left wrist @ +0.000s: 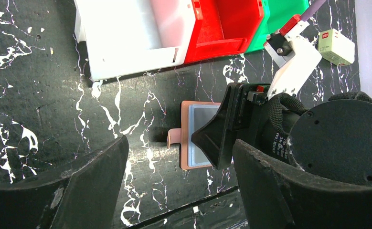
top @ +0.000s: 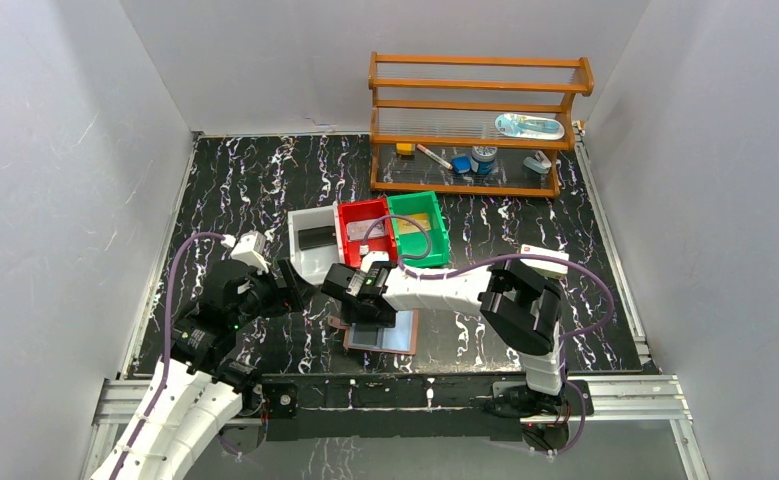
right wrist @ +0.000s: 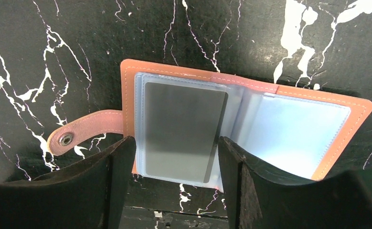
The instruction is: Take the credit cards out of the card holder
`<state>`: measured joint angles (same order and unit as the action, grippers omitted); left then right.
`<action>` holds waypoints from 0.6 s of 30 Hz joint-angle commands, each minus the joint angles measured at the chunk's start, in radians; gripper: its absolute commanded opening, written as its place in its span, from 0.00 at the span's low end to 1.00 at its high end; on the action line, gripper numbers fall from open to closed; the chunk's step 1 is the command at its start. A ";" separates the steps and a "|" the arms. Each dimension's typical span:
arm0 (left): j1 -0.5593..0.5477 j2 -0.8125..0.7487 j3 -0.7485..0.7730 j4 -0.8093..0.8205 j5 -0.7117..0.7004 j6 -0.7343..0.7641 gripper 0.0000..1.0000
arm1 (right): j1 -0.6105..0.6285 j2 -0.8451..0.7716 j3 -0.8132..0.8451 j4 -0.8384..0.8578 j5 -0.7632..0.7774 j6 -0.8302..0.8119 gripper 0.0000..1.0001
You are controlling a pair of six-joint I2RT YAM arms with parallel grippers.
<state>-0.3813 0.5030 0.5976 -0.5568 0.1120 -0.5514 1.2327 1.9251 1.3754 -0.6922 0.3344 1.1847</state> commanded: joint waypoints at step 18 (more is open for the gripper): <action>0.004 0.005 0.028 -0.014 -0.002 0.000 0.79 | -0.004 0.030 -0.033 0.053 -0.032 -0.004 0.70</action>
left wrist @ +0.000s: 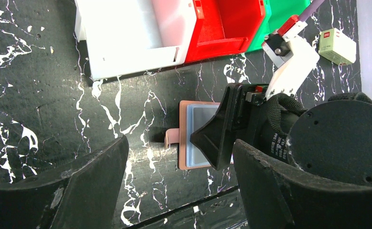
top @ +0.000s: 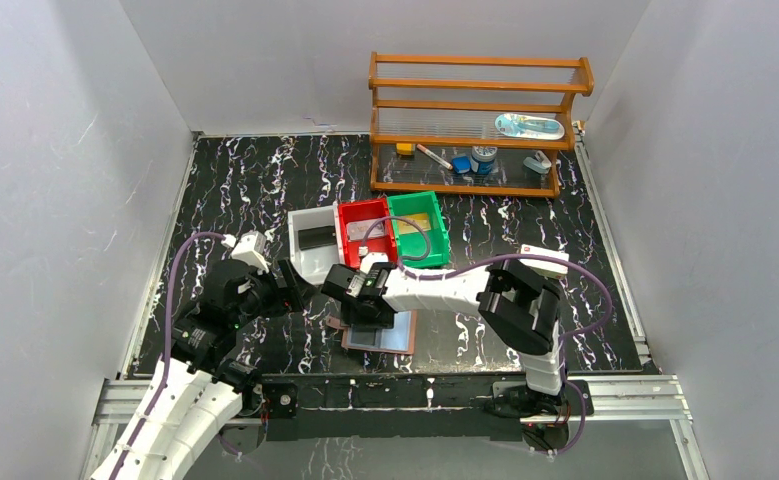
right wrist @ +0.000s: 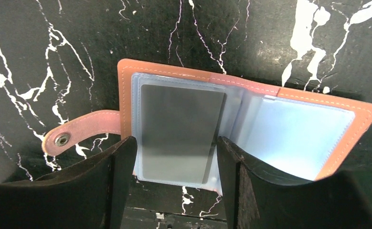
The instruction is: Take the credit cards out of the card holder
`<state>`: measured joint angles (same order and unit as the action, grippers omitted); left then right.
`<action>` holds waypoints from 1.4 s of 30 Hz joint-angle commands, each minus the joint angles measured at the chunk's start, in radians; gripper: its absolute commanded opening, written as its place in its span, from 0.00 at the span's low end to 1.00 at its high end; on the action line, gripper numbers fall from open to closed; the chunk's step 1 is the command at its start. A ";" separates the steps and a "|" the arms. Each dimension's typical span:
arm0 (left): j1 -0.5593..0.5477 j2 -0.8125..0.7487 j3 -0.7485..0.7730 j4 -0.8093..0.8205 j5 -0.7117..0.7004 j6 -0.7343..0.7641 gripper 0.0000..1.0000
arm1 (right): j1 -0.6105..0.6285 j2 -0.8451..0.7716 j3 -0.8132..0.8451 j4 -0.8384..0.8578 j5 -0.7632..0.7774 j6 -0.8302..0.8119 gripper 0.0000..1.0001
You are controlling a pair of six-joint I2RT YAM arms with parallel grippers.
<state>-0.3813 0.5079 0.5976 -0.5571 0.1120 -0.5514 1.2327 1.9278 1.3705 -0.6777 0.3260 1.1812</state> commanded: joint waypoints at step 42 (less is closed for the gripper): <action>-0.108 0.462 -0.057 0.161 0.516 -0.073 0.50 | -0.127 -0.154 -0.525 0.572 -0.320 0.088 0.54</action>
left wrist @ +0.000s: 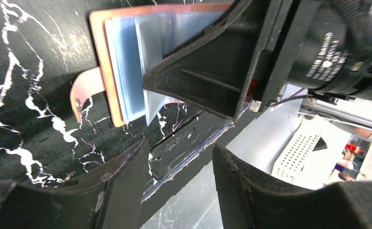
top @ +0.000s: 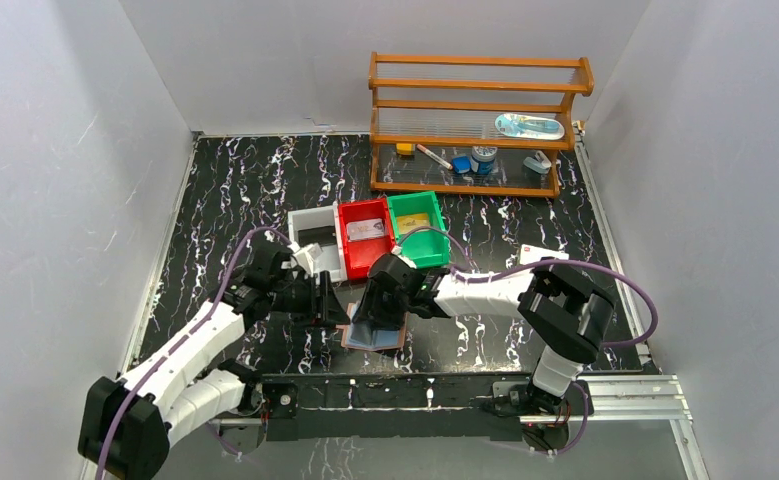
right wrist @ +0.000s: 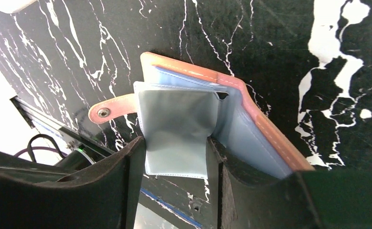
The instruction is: Take the credit cards out of the card holder
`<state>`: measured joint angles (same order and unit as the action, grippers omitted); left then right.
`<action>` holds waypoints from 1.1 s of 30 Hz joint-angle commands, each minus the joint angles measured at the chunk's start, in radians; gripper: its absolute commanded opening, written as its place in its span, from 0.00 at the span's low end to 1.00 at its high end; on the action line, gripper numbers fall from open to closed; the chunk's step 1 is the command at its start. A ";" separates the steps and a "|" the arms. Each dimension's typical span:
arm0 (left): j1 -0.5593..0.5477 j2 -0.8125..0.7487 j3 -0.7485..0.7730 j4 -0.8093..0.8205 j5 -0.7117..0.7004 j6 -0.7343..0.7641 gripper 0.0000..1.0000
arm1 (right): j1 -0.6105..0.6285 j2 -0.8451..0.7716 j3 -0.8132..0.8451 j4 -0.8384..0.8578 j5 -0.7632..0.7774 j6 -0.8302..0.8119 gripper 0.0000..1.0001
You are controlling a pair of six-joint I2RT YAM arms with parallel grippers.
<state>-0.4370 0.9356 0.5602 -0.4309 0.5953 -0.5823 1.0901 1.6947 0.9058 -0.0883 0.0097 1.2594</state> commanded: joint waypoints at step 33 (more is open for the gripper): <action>-0.135 -0.001 -0.041 0.098 -0.233 -0.081 0.47 | 0.026 -0.026 0.183 -0.395 0.188 -0.078 0.64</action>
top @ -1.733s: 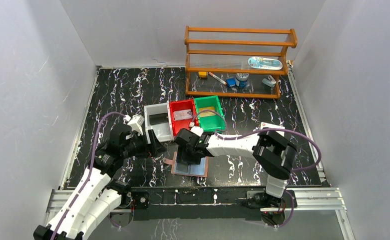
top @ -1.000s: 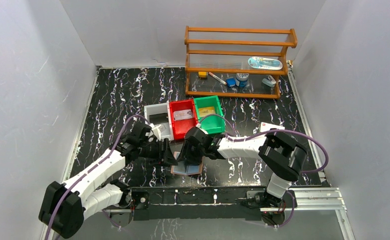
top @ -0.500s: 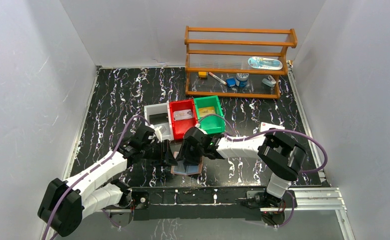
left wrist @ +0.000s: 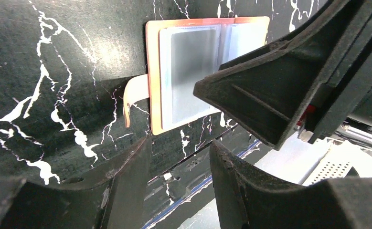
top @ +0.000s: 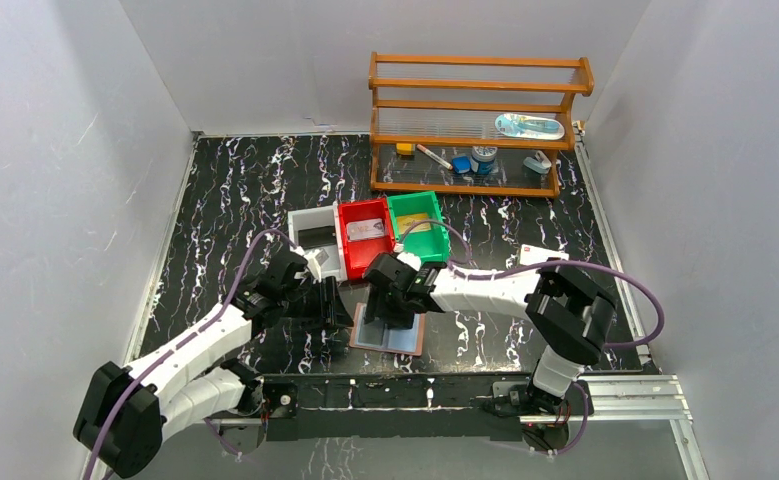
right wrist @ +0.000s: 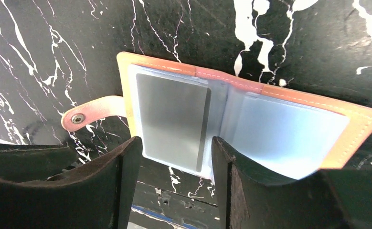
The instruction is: Take the credit cards out of the card holder
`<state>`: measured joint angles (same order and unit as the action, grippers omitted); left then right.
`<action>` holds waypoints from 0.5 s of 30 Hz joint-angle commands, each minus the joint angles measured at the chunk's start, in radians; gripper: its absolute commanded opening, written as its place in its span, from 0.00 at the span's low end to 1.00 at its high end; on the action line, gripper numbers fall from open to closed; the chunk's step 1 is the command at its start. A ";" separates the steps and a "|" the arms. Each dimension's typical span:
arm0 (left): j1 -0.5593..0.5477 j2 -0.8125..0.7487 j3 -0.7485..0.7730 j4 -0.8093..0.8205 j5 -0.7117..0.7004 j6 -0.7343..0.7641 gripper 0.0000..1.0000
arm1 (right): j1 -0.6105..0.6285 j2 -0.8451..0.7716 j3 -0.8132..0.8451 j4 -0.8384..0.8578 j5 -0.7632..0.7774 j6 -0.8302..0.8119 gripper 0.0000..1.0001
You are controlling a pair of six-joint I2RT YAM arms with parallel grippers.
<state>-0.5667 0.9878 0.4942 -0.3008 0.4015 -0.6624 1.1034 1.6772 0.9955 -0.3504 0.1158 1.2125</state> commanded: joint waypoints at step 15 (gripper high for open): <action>-0.004 -0.242 0.072 -0.178 -0.273 -0.031 0.49 | 0.081 0.245 0.356 -0.425 0.215 -0.014 0.77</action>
<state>-0.5671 0.7868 0.5308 -0.4278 0.1898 -0.6781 1.1706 1.8851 1.3029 -0.6586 0.2642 1.1927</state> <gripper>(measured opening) 0.482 0.764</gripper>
